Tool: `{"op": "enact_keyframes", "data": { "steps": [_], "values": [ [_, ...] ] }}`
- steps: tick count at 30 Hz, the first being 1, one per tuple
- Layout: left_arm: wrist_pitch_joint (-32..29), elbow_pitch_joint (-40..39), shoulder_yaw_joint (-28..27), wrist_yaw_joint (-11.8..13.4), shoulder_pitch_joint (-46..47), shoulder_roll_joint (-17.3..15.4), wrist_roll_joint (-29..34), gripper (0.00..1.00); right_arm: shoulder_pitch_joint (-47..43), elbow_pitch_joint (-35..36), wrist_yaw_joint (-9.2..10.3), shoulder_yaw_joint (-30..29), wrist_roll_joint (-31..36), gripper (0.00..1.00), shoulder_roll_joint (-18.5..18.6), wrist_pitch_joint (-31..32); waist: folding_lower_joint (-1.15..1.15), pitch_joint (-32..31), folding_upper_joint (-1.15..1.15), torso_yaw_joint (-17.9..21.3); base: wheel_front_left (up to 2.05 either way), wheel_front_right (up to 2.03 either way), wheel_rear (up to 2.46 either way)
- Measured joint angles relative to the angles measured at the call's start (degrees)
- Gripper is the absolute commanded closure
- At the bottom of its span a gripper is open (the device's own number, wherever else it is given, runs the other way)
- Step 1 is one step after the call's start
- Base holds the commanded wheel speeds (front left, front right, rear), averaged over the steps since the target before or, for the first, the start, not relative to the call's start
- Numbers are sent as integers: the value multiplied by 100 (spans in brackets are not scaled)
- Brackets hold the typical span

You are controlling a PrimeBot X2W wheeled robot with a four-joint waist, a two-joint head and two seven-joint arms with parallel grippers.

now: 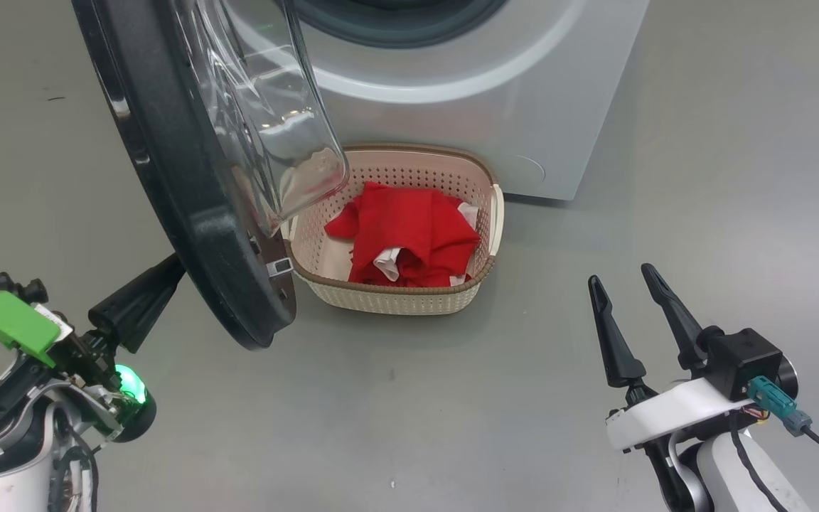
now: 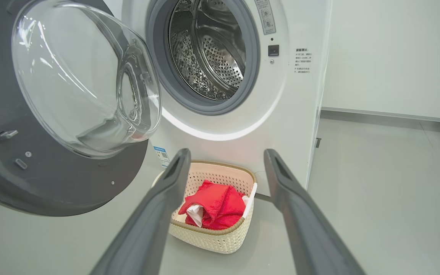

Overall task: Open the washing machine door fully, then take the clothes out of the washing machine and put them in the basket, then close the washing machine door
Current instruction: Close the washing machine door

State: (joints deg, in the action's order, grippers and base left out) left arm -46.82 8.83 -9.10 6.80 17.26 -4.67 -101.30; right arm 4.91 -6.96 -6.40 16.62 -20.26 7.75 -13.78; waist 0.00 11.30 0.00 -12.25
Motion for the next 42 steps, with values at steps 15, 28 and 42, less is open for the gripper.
{"op": "enact_keyframes", "data": {
  "steps": [15,28,42],
  "values": [
    [163,-51,76,3,-3,80,-7,100,52,-89,0,9,-41,0,-101,-23,0,53,0,824,0,0,0],
    [620,68,82,4,-3,172,-2,100,55,-146,0,18,-71,0,-175,-40,0,46,0,1628,0,0,0],
    [1662,367,-281,34,186,219,80,100,55,-179,0,40,-92,0,-254,-41,0,90,0,2476,0,0,0]
  ]
}}
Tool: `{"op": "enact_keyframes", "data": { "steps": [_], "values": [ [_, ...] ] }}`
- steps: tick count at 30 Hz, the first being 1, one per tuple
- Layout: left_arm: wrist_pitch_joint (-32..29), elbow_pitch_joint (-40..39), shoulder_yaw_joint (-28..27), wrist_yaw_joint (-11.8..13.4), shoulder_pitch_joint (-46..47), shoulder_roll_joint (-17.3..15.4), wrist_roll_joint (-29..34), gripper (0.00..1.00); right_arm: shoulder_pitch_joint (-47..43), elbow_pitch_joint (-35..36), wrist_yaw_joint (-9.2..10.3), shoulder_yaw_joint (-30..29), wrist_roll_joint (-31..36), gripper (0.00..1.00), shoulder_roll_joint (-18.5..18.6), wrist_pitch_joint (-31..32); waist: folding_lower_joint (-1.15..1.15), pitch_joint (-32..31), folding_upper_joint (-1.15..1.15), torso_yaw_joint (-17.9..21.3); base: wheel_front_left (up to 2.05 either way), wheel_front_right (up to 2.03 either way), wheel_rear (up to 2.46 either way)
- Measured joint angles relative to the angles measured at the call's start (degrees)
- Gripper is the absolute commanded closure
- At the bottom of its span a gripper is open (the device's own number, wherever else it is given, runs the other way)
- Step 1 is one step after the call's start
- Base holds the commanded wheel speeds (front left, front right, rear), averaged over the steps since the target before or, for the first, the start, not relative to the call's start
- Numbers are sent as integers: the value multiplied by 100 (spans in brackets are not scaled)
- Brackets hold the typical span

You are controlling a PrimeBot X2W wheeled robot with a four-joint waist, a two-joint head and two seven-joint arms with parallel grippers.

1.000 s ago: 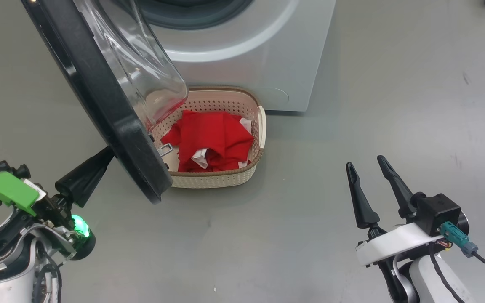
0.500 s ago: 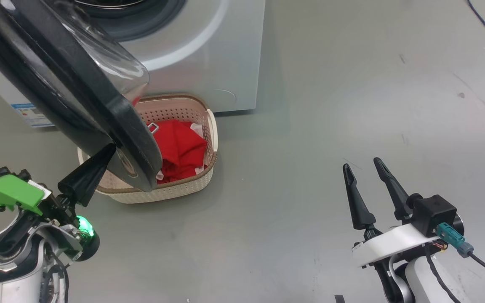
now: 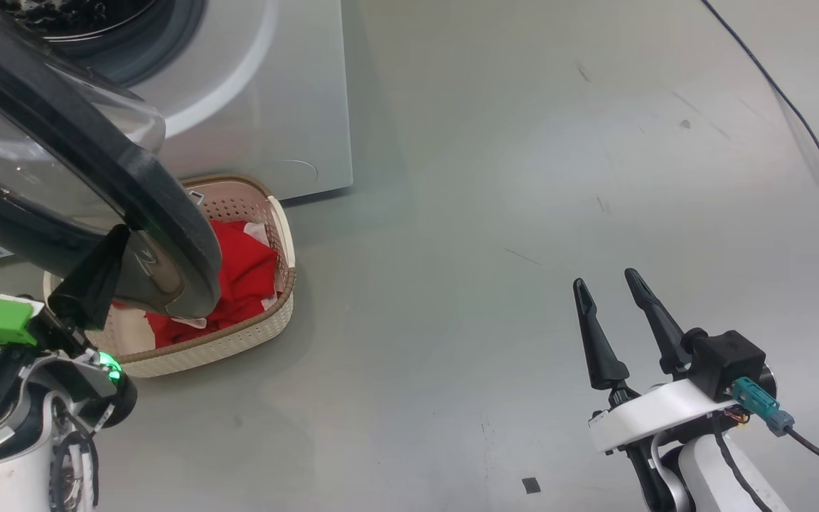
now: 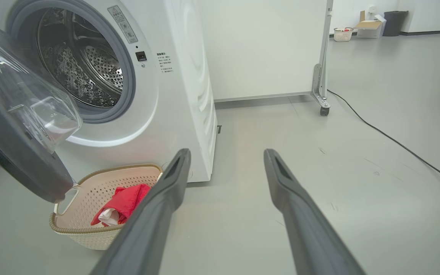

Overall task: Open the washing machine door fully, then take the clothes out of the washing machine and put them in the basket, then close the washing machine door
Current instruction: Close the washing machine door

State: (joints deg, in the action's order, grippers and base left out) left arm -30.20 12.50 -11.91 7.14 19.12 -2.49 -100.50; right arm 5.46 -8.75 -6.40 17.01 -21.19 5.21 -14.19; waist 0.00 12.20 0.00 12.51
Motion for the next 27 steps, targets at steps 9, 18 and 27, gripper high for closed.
{"op": "enact_keyframes", "data": {
  "steps": [9,18,27],
  "values": [
    [808,133,-247,12,506,31,226,100,0,15,-1,-23,-49,0,-86,0,0,168,0,454,0,0,0],
    [1220,399,-134,-56,907,36,285,100,3,65,-1,-181,-98,0,-138,0,0,313,0,734,0,0,0],
    [1218,715,197,-249,1003,94,285,100,2,109,0,-370,-98,0,-162,0,0,303,0,680,0,0,0]
  ]
}}
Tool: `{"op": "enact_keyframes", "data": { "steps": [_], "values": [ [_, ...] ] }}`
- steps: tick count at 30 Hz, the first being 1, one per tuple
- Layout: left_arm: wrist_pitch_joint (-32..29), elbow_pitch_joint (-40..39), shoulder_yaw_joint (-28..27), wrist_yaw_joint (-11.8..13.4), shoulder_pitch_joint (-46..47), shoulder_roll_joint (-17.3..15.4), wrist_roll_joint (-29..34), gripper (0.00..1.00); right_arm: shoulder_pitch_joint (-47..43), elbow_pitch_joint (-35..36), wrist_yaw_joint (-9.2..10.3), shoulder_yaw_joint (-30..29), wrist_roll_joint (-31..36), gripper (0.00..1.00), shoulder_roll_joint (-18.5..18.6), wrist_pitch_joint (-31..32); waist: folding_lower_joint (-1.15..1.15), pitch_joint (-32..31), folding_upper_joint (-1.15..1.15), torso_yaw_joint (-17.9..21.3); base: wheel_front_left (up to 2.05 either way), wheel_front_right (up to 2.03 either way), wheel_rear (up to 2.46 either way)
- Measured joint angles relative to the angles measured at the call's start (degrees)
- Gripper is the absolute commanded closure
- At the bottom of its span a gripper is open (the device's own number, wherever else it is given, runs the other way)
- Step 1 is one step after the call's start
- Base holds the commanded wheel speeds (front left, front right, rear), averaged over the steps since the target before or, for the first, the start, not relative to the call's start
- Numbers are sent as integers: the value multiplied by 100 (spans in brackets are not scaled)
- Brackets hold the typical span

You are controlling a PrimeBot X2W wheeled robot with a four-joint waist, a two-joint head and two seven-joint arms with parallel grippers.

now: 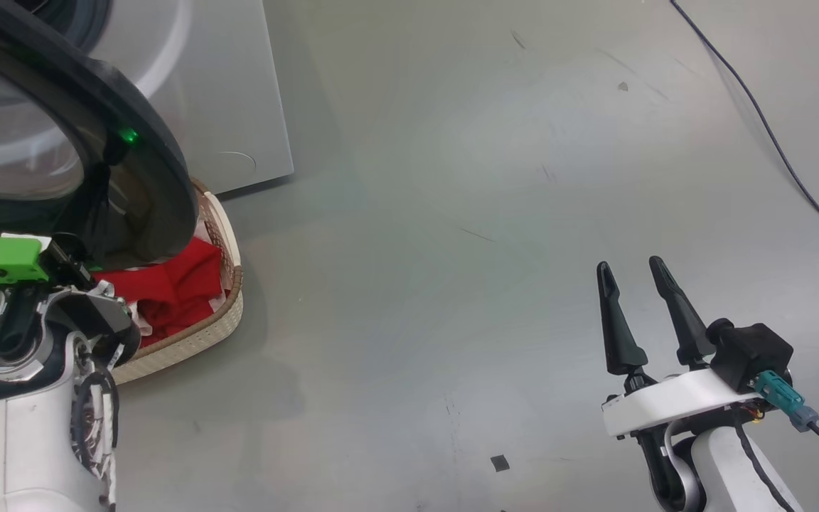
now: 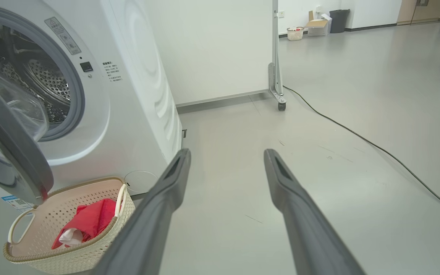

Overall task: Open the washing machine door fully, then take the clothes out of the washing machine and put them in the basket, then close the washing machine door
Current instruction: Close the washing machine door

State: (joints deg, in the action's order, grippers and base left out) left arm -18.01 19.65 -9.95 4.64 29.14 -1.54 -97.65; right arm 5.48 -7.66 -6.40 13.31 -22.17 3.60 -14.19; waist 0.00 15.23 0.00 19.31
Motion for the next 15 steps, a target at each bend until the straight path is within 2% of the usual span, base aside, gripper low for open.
{"op": "enact_keyframes", "data": {
  "steps": [6,12,15],
  "values": [
    [-138,147,346,-281,-80,0,124,100,-2,15,0,-104,7,0,0,-1,0,-82,0,-195,0,0,0],
    [-266,201,921,-614,-523,-12,792,100,-16,29,0,-215,58,0,63,-1,0,-210,0,-471,0,0,0],
    [-315,198,1298,-880,-707,-149,1272,100,-47,52,0,-292,68,0,118,-1,0,-275,0,-643,0,0,0]
  ]
}}
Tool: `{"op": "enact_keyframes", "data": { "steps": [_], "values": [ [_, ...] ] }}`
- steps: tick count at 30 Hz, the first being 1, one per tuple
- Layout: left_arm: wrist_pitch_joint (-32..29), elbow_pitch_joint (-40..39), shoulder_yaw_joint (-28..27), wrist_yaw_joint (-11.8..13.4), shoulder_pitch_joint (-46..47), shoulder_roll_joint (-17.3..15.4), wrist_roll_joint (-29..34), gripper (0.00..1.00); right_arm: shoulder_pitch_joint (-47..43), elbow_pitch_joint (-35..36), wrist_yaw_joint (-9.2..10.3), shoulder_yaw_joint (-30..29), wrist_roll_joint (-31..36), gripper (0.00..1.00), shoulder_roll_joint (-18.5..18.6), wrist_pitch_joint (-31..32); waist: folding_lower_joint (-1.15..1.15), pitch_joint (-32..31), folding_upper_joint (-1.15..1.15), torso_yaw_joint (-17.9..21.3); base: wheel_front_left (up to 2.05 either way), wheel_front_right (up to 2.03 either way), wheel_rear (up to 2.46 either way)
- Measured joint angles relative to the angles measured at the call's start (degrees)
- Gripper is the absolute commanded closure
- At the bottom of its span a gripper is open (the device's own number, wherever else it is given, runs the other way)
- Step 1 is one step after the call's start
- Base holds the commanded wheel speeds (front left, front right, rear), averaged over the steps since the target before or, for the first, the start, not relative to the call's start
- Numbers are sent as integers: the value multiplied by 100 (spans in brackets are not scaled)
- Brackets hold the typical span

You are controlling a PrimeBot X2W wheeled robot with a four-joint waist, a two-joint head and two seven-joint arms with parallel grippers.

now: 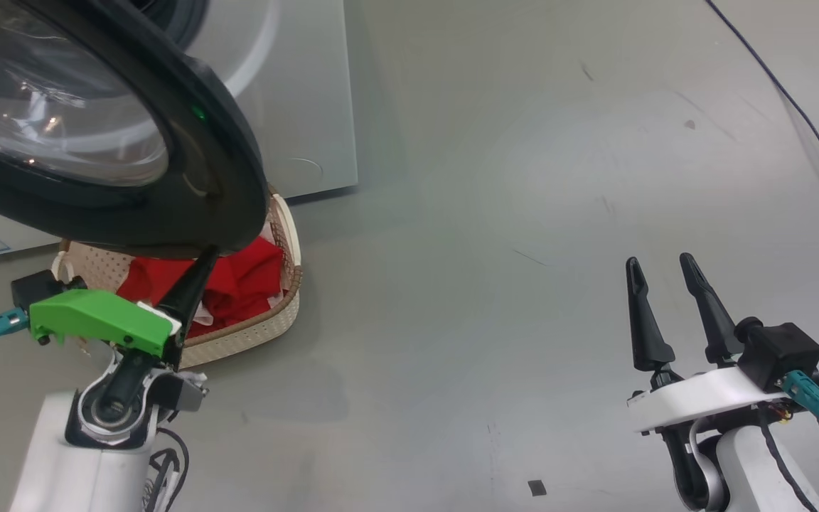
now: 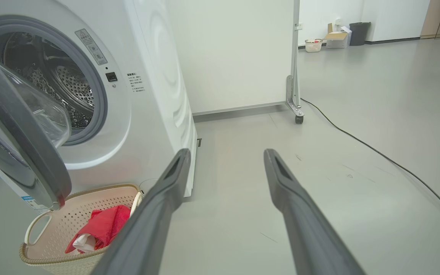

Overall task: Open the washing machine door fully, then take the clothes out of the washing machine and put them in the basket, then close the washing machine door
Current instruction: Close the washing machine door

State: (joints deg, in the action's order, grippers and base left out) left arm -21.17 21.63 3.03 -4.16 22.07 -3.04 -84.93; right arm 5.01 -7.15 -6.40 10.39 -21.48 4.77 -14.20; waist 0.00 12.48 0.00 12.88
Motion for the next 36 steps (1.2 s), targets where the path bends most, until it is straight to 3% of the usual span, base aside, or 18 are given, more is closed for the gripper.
{"op": "enact_keyframes", "data": {
  "steps": [6,12,26,35,36],
  "values": [
    [146,-88,337,-199,-234,-193,658,100,-158,16,0,-105,43,0,93,0,0,-130,0,-378,0,0,0],
    [744,-320,463,-268,-330,-464,1500,100,-180,79,-1,-119,62,0,102,-1,0,-261,0,-764,0,0,0],
    [2120,-579,738,-272,-874,-613,2772,100,-311,108,-2,-111,97,0,112,-1,0,-511,0,-1439,0,0,0],
    [3081,-738,1160,-276,-1125,-1118,4154,100,-329,124,-5,-70,121,0,111,-7,0,-609,0,-1703,0,0,0],
    [3182,-737,1199,-277,-1147,-1163,4301,82,-329,124,-7,-69,121,0,111,-7,0,-613,0,-1722,0,0,0]
  ]
}}
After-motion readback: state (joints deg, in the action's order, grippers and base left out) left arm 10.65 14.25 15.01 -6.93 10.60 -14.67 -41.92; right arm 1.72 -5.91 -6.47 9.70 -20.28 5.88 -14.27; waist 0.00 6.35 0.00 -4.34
